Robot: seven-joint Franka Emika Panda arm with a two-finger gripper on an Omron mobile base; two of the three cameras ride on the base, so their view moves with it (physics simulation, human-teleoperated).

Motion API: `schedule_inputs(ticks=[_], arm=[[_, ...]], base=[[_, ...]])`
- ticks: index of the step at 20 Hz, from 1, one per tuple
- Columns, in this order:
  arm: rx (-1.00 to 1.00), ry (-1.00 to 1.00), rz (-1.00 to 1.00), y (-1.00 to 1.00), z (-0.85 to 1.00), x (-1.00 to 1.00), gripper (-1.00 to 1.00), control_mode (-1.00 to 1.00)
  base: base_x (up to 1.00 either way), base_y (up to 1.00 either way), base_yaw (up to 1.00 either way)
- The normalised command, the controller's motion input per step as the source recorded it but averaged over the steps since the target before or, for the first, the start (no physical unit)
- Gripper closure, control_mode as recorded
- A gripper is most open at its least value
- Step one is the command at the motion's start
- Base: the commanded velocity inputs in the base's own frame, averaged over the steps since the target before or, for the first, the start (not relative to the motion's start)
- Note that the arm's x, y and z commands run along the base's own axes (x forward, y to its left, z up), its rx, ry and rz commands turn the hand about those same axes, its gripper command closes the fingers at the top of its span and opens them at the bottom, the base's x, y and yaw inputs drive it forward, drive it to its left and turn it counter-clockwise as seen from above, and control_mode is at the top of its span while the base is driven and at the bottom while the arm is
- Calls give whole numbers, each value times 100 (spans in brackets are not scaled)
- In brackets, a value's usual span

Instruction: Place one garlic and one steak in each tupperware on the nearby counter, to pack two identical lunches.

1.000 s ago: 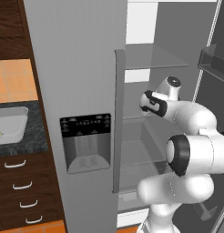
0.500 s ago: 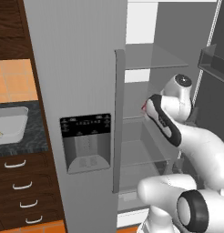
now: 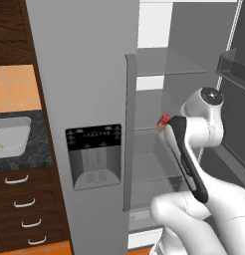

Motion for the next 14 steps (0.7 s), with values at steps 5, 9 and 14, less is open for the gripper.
schedule_inputs(ticks=[5,9,14], arm=[[0,0,0,5,49,-62,100,-100],[0,0,0,0,59,-48,100,-100],[0,0,0,1,48,-33,100,-100]], base=[[0,0,0],[0,0,0],[0,0,0]])
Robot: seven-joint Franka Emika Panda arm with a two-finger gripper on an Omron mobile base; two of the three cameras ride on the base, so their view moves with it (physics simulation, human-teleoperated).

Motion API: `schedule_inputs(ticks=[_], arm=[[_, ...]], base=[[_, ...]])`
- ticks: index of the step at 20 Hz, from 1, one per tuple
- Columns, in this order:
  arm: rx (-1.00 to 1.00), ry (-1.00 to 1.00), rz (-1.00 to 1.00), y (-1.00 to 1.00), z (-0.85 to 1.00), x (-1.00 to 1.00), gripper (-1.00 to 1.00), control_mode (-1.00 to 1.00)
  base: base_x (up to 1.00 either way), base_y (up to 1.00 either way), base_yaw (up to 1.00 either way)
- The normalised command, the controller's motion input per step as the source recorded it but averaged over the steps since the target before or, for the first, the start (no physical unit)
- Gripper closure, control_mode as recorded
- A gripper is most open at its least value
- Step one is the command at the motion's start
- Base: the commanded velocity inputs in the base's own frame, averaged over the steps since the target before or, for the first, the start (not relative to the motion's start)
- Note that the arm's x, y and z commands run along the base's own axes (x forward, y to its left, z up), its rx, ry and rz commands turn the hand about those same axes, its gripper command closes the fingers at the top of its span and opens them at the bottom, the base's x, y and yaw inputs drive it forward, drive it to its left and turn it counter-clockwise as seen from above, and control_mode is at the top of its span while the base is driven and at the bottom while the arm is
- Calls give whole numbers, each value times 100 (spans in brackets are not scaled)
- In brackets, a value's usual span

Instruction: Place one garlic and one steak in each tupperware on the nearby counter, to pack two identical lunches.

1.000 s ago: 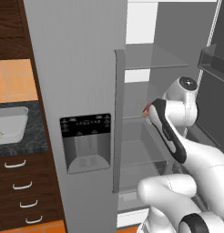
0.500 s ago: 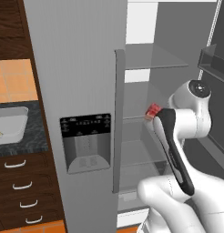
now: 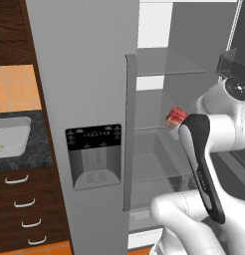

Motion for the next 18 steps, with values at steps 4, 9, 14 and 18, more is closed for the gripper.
schedule_inputs(ticks=[4,9,14,18], arm=[[0,0,0,2,29,-31,100,-100],[0,0,0,5,20,-42,100,-100],[0,-1,0,0,1,0,100,-100],[0,0,0,0,0,0,100,-100]], base=[[0,0,0],[0,0,0],[0,0,0],[0,0,0]])
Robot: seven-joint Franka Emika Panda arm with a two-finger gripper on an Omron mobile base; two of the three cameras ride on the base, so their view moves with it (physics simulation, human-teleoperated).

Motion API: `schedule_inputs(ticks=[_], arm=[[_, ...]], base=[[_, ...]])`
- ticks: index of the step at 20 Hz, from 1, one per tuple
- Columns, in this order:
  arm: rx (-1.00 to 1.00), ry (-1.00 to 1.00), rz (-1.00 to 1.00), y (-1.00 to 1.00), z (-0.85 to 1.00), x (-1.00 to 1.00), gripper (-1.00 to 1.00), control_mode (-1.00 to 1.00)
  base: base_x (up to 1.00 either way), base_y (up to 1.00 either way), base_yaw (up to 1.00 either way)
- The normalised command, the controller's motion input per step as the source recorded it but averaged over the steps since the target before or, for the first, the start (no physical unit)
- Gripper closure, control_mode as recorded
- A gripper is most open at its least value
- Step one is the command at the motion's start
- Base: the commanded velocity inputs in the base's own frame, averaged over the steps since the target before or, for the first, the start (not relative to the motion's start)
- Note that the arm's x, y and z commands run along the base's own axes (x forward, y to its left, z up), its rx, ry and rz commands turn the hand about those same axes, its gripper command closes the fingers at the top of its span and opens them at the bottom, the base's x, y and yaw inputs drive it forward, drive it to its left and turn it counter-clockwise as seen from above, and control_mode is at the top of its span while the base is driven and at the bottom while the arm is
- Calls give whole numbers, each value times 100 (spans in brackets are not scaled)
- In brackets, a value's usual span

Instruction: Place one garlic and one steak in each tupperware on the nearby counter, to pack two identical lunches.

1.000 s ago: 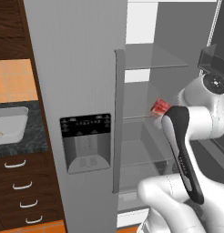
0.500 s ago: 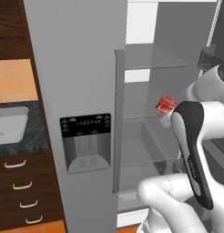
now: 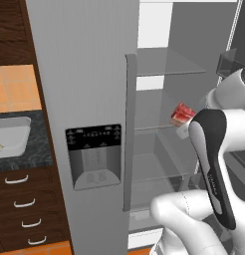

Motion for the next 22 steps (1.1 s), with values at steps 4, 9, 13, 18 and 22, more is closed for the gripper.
schedule_inputs(ticks=[4,9,13,18,22], arm=[[0,0,0,0,0,0,100,100],[0,0,0,0,0,0,100,100],[0,0,0,0,0,0,100,100],[0,0,0,0,0,0,100,100],[0,0,0,0,0,0,100,100]], base=[[0,0,0],[4,50,0],[5,98,0],[3,100,0],[1,89,0]])
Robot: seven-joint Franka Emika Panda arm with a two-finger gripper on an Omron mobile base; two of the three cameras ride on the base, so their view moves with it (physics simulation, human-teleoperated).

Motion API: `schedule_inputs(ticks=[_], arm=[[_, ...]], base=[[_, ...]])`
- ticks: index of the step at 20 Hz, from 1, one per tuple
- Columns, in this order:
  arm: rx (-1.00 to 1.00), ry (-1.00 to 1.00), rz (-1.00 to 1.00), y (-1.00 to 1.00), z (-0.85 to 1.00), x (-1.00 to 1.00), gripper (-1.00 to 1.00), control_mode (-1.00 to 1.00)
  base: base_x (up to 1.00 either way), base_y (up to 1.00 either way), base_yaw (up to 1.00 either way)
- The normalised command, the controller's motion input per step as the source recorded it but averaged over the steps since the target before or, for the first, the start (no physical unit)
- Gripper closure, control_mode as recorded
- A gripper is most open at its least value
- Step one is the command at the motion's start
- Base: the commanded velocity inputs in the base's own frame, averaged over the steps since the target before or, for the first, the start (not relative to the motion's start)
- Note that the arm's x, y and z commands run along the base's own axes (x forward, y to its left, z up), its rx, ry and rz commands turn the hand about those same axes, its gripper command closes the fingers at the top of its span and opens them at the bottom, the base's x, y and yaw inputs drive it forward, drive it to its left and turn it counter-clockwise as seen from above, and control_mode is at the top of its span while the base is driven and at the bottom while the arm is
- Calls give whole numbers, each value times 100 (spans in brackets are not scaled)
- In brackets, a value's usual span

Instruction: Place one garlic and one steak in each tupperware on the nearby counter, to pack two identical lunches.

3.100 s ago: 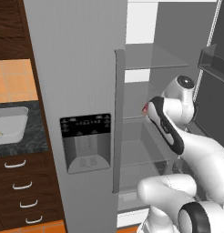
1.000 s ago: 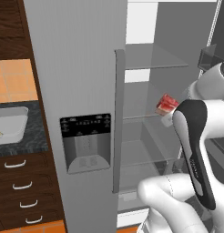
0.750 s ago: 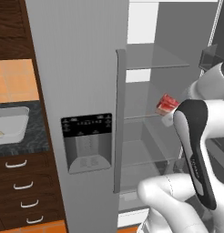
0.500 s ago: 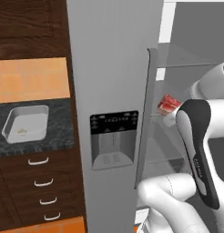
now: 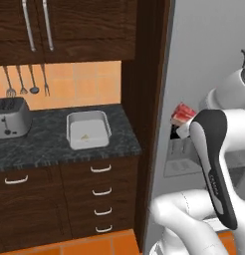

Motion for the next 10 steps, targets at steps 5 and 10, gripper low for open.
schedule_inputs(ticks=[5,10], arm=[[0,0,0,0,0,0,100,100],[0,0,0,0,0,0,100,100]], base=[[1,77,0],[0,64,0]])
